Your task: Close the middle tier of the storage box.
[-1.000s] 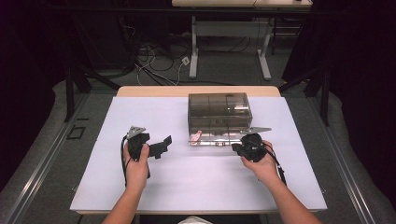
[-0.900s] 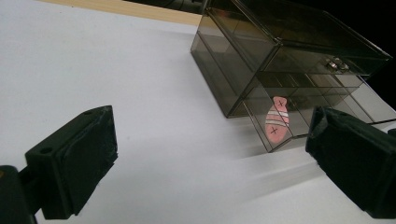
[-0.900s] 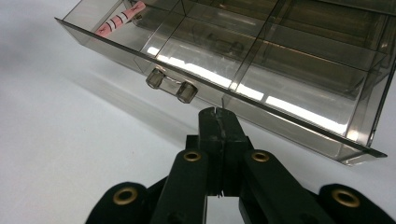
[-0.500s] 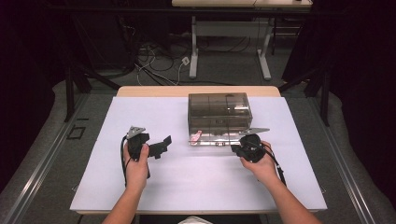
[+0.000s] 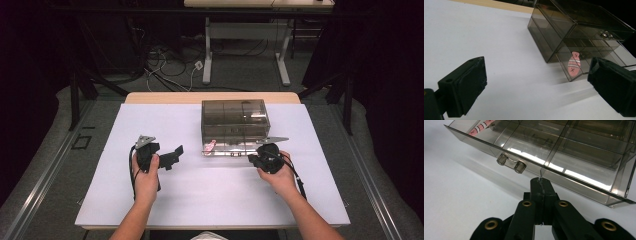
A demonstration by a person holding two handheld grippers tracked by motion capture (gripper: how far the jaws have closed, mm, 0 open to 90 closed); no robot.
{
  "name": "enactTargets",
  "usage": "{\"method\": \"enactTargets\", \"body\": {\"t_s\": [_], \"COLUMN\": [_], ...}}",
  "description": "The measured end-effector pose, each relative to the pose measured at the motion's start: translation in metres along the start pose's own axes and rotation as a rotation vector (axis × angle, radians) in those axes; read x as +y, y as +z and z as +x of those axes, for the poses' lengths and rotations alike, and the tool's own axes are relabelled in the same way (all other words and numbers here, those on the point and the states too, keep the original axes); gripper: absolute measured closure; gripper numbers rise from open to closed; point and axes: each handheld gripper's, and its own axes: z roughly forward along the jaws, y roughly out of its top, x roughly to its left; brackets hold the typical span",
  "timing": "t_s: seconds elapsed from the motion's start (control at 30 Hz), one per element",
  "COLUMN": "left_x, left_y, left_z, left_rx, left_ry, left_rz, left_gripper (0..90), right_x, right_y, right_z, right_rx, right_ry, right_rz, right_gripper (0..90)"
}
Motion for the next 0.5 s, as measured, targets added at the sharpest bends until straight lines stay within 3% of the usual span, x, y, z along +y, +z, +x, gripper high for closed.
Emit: {"method": "enactTargets", "body": {"t_s": [0.5], "left_x": [-0.002], "left_y": [-0.0003], "left_z": [-0.0006], "left_rx": [0.008], "left_ry": [-0.003], "left_rz": [0.004], "left_gripper": [2.6], "right_x": [-0.0011], "right_y": [0.0007], "right_z": [-0.0044], "right_rx": [-0.013], "right_ry": [0.039], "right_rz": [-0.009], "right_gripper": [90.0]}}
